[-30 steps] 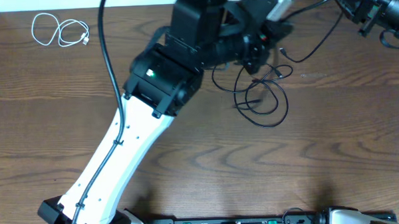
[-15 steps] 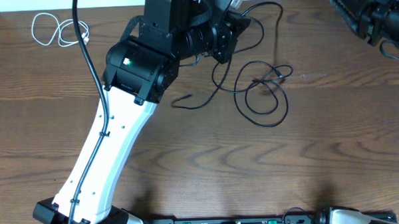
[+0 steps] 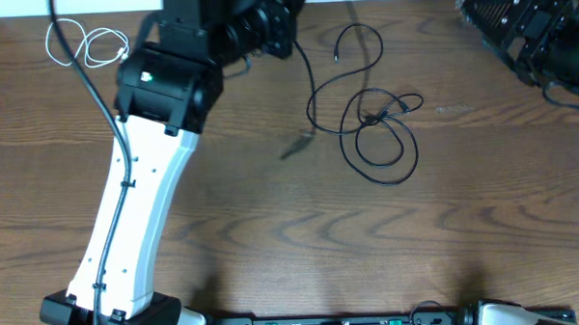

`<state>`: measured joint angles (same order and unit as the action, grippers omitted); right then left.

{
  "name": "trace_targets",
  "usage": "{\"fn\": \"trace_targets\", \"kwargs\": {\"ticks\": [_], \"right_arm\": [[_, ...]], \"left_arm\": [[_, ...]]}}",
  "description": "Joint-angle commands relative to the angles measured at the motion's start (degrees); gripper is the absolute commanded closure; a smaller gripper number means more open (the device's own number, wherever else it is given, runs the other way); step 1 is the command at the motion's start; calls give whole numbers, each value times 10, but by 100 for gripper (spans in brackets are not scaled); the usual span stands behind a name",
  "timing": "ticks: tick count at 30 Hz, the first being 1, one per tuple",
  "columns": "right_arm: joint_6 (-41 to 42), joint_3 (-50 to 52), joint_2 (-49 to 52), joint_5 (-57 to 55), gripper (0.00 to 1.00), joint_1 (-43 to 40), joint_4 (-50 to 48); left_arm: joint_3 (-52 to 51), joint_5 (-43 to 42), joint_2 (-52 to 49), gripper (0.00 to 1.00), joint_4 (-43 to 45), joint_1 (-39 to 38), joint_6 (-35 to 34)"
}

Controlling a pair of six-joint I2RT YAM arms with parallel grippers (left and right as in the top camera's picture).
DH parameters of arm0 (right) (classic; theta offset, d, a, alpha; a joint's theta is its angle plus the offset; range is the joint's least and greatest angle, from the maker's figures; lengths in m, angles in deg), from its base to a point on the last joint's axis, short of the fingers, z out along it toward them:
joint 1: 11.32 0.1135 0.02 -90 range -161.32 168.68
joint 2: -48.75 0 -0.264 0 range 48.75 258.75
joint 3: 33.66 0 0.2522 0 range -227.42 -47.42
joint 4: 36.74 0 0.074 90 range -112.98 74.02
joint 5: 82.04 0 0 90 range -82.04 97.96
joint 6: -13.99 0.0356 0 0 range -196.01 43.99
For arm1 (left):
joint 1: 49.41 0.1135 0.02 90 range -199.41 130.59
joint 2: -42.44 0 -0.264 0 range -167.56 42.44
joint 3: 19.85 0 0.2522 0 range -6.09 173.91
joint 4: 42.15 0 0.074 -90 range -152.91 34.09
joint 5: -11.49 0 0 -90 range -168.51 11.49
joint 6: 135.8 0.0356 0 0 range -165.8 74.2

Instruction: Untangle cables

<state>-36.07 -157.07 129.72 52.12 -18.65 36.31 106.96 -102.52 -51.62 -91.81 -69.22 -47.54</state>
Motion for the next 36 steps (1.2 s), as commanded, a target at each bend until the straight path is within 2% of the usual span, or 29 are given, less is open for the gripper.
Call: {"fn": "trace_targets", "kwargs": {"ticks": [1,6,13,26,29,36], "right_arm": [[-30,-2,-4,-67,21,-2,24],[-39,-2,-4,-100,20,-1,48],[-61,-2,-4,-117,20,-1,68],[-77,-2,-4,-126,17,-1,103],[-104,-2,-4,-128,17,-1,110],[-118,-2,-4,-128,17,-1,123]], "left_arm": [[4,-108,33,92,47,10,-21],[4,-129,59,92,127,10,-75],[4,-129,92,93,191,10,-140],[4,-121,94,93,190,46,-142],[4,-76,87,93,165,57,-142],[4,101,72,92,81,78,-143]]}}
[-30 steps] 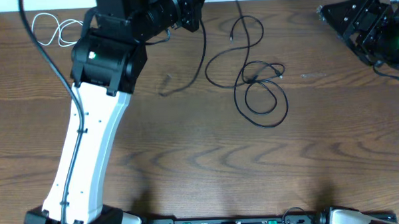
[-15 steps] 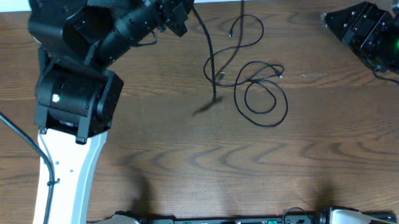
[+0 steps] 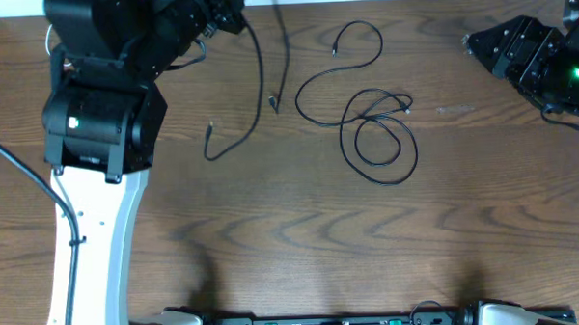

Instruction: Untangle cables

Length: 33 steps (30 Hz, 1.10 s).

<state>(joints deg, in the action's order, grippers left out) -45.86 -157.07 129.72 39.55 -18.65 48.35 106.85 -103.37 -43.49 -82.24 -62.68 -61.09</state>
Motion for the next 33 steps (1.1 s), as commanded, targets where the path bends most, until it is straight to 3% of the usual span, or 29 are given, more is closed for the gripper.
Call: {"fn": "trace_targets", "kwargs": {"ticks": [1,14,23,33], "right_arm": [[-20,-2,-4,-2,16,-1,2],[-20,-2,-4,-2,13,-1,3],[-20,-2,-4,-2,13,-1,2],[-20,-2,-4,-2,12,-1,3]], "left_arm": [[5,122,-10,93,-20,18,-7],[5,125,-55,93,-58,121,-102],[5,119,-87,92,-59,161,-103],[5,-102,-88,93,14,166,-99]]}}
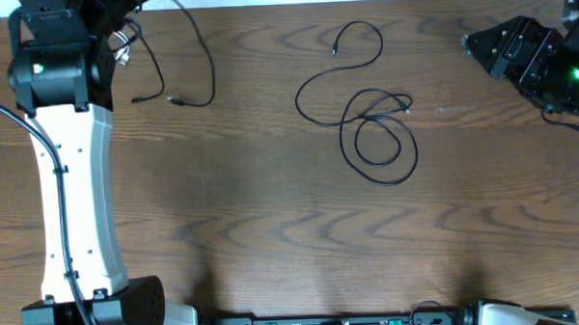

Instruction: Untangle cables

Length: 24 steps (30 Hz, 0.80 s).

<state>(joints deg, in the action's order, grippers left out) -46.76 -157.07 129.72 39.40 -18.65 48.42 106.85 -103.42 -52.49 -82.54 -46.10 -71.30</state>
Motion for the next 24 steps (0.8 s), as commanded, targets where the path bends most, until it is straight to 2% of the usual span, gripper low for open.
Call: {"fn": "trace_targets", "kwargs": {"ticks": [1,7,9,12,18,24], "right_arm": [[-11,-2,-4,-1,13,-1,4],[-11,-2,-4,-1,13,-1,6],[-11,-2,-4,-1,13,-1,7],[-11,-2,-4,-1,13,-1,9],[-13,-2,-4,-1,12,-1,8],[-13,-2,-4,-1,12,-1,9]], "left_arm": [[5,-120,2,93,24,0,3],[5,-181,2,92,19,0,-7],[5,-181,2,92,5,3,6],[5,-175,2,92,-35,12,64],[5,-21,-3,93,-143,54,83],[4,6,-42,92,-174,117,103]]}}
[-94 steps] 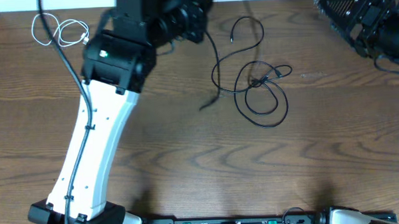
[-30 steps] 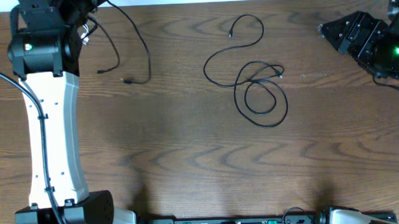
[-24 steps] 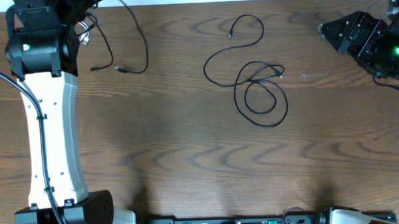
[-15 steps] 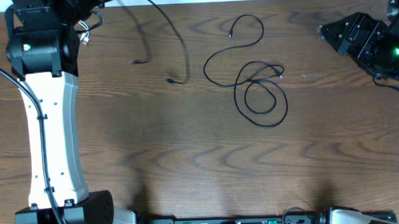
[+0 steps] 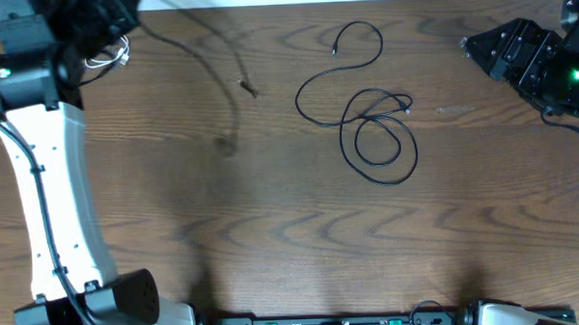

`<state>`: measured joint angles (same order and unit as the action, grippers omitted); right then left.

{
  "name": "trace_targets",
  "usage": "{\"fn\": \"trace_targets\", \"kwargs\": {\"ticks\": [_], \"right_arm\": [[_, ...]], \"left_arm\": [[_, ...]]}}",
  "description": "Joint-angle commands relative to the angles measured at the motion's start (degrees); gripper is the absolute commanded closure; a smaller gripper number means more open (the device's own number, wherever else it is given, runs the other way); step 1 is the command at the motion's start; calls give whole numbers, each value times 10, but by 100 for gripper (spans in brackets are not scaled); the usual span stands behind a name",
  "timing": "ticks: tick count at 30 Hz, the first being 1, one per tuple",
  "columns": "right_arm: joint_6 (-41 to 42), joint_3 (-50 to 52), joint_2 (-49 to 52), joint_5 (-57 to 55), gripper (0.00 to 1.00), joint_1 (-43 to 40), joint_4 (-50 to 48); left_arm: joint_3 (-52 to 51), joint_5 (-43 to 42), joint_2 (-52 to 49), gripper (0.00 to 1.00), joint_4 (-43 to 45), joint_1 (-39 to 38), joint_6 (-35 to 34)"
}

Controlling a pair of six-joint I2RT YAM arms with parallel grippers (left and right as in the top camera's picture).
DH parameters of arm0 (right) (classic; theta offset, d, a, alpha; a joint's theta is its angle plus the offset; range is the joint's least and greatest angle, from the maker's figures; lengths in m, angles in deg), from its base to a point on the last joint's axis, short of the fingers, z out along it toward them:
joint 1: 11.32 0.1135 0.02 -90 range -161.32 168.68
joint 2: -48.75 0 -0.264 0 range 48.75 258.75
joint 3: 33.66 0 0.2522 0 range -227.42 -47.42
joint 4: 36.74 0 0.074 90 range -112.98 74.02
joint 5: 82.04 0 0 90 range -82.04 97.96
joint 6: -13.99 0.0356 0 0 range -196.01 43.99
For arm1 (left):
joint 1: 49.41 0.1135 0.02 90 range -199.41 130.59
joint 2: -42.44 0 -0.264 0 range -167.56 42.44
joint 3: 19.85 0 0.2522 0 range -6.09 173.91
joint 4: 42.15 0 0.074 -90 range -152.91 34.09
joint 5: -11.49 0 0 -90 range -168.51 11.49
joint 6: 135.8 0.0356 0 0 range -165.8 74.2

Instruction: Untangle cables

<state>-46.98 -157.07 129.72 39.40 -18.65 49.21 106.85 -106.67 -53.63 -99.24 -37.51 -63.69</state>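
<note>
My left gripper (image 5: 111,16) is at the far back-left corner, mostly hidden by its own arm, shut on a thin black cable (image 5: 208,50). That cable trails to the right in a blur, and its plug (image 5: 248,88) hangs above the table. A second black cable (image 5: 370,121) lies looped by itself in the middle right, one end (image 5: 336,53) pointing back. My right gripper (image 5: 471,44) rests at the back right, away from the loops, fingers together and holding nothing.
A small coiled white cable (image 5: 107,57) lies at the back left, beside the left arm (image 5: 54,180). The left arm's white link runs along the table's left side. The table's back edge (image 5: 293,0) is close behind both cables.
The left gripper has moved a little further left. The held black cable now stretches out to the right with its plug lifted, where before it hung down in a loop nearer the gripper.
The left gripper held one black cable at the back centre, its tail close to the looped tangle. Then it was further left, the cable clear of the loops. After that it stood at the back-left corner by the white coil, where it remains. The right arm barely moved.
</note>
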Motion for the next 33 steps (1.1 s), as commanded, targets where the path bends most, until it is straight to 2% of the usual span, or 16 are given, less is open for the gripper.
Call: {"fn": "trace_targets", "kwargs": {"ticks": [1,14,31,32,33], "right_arm": [[-11,-2,-4,-1,12,-1,1],[-10,-2,-4,-33,11,-1,3],[-10,-2,-4,-54,12,-1,9],[-10,-2,-4,-54,12,-1,9],[-10,-2,-4,-54,12,-1,9]], "left_arm": [[4,38,-41,92,-10,44,27],[4,79,-193,92,10,186,26],[4,88,-332,92,139,303,26],[4,89,-336,86,143,306,26],[4,96,-338,68,146,308,26]]}}
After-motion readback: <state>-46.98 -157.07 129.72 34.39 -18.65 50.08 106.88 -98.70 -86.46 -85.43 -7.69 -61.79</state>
